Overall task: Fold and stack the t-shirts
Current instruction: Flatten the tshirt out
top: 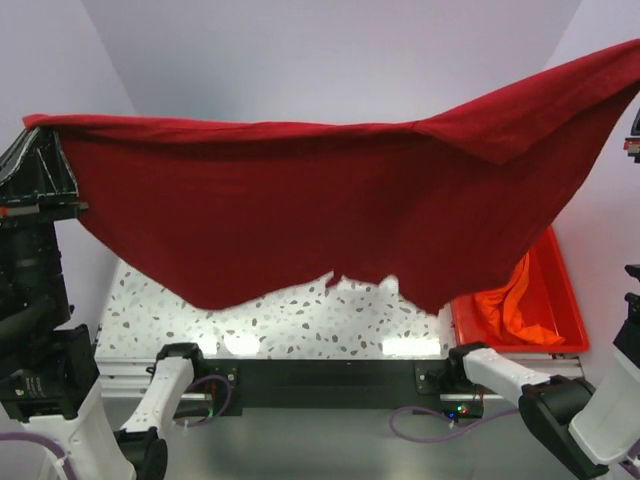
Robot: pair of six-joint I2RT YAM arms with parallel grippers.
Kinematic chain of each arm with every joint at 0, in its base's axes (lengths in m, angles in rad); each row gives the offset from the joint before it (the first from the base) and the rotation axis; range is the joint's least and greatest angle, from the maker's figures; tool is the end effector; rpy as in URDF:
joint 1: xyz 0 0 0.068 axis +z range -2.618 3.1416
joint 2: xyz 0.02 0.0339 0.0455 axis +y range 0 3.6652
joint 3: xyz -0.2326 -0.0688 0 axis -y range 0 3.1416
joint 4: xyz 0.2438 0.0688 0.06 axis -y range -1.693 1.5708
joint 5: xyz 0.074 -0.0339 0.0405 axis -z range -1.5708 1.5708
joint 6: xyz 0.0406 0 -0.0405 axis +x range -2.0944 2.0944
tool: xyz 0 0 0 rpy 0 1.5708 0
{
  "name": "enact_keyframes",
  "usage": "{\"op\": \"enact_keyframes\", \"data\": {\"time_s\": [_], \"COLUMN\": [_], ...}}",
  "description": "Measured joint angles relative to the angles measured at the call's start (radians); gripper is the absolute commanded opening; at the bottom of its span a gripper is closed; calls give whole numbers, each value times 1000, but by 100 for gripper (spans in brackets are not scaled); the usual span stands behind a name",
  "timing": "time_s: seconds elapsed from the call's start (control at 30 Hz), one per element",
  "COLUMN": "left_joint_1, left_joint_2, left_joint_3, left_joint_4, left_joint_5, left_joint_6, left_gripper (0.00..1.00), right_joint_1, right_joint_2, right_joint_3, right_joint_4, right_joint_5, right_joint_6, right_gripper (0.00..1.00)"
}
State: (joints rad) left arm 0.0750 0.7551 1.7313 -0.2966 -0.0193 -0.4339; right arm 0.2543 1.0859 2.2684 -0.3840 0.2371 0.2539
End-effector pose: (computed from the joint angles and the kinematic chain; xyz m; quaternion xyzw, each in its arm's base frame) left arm 0.0265 0.0028 0.5805 -0.1169 0.4149 -0.1570 0.8886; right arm 0.0290 -0.0023 0.6489 0.1095 0.3740 0.1881 0.9015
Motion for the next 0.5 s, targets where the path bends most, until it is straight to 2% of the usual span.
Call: {"op": "enact_keyframes", "data": {"time_s": [0.13,0.23,0.37,0.4,0.43,0.47,0.5], "left_joint_1": [0,0,-4,-4,-4,-4,-4], "left_joint_2": [-1,29,164,218,279,343,426], "left_joint_3": [-68,-188,-387,-448,-502,-540,-580], "left_joint_4": [5,-1,16,26,26,27,27], "left_joint_5": [-13,-3,19,27,37,43,52], "left_joint_6": [-2,-35,-55,-54,-52,-47,-36], "left_gripper": [0,0,0,4,15,38,51], "right_joint_1": [0,0,0,0,0,0,0], "right_joint_2": [15,39,174,231,298,372,451], "right_joint_3": [-31,-116,-204,-232,-255,-266,-266], "right_joint_4": [11,42,67,76,76,73,63], "right_joint_5": [3,12,42,52,64,69,72], "right_joint_6": [-1,0,-1,-1,-1,-1,-1], "right_gripper": [0,0,0,0,0,2,24]}}
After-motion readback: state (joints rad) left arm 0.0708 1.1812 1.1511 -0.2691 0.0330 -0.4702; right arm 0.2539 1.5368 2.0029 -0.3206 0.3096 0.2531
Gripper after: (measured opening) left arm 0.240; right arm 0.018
